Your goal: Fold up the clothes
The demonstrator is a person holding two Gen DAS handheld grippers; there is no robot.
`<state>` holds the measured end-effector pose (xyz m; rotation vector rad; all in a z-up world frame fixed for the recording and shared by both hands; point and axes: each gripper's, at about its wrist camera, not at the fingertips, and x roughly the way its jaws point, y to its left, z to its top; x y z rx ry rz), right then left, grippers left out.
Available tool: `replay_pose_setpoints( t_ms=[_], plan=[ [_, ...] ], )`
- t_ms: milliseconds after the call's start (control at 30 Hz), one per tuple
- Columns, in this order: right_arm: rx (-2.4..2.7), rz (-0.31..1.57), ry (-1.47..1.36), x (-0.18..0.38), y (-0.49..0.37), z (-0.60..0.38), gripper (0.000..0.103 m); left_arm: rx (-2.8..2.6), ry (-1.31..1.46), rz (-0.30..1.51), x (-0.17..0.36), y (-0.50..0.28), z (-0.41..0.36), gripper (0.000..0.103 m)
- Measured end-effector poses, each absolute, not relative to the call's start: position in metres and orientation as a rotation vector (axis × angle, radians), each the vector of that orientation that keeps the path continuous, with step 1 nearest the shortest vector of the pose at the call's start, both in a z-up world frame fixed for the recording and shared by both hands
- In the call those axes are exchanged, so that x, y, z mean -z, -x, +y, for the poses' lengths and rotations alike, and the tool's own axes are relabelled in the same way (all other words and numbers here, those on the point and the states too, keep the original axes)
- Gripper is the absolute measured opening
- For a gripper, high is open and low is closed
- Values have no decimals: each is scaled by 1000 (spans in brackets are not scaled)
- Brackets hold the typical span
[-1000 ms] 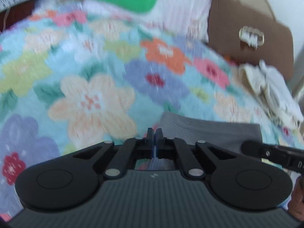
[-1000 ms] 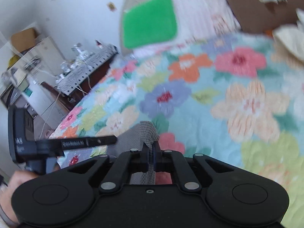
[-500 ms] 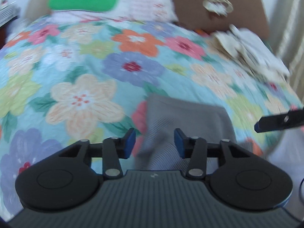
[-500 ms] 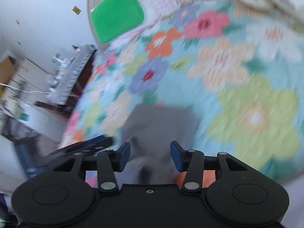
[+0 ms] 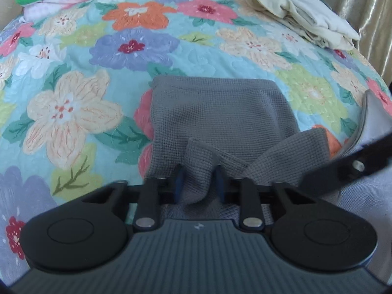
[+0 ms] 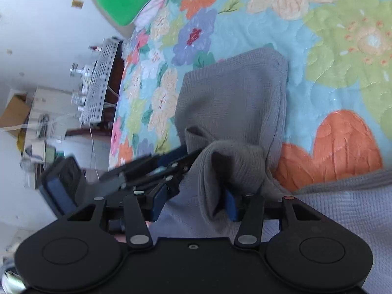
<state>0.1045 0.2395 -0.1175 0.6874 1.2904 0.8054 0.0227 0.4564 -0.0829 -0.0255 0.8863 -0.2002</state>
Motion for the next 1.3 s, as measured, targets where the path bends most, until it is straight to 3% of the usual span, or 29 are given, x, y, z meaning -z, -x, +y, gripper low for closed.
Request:
replay_pose_setpoints(
  t_ms=[33, 167, 300, 400, 500, 533, 667, 733, 767, 967, 1133, 1200, 1267, 1300],
  plan=[
    [-815, 1254, -687, 115, -104, 240, 6, 187, 3, 826, 74, -14, 453, 1],
    [-971, 964, -470, 66, -87, 242, 6, 83, 45, 593, 20, 17, 455, 1],
    [-995, 673, -170, 39, -70, 249, 8, -16, 157, 515, 6, 10, 476, 1],
    [-873, 749, -107, 55, -89, 256, 19, -94, 157, 592, 31, -17, 482, 1],
    [-847, 967, -260, 86, -119, 252, 20, -133, 143, 744, 73, -43, 486, 4],
    [-834, 1028, -325, 97, -127, 251, 25, -136, 151, 753, 78, -44, 488, 4],
    [-808, 1032, -342, 109, -133, 256, 36, -122, 218, 722, 80, -35, 497, 4],
    [-842, 993, -296, 106, -130, 263, 33, -113, 228, 713, 80, -32, 499, 4],
    [-871, 964, -269, 103, -129, 268, 5, -107, 213, 714, 78, -32, 497, 4],
    [-852, 670, -146, 58, -101, 255, 6, -60, 227, 628, 62, -28, 494, 4],
    [-720, 752, -143, 76, -126, 243, 6, -118, 212, 736, 76, -50, 490, 9],
    [-700, 823, -134, 84, -141, 238, 14, -166, 144, 802, 77, -50, 482, 10],
    [-689, 810, -124, 77, -143, 224, 19, -152, 70, 803, 70, -38, 471, 20],
    [-678, 789, -106, 70, -141, 215, 25, -142, 45, 789, 66, -29, 466, 33]
  ],
)
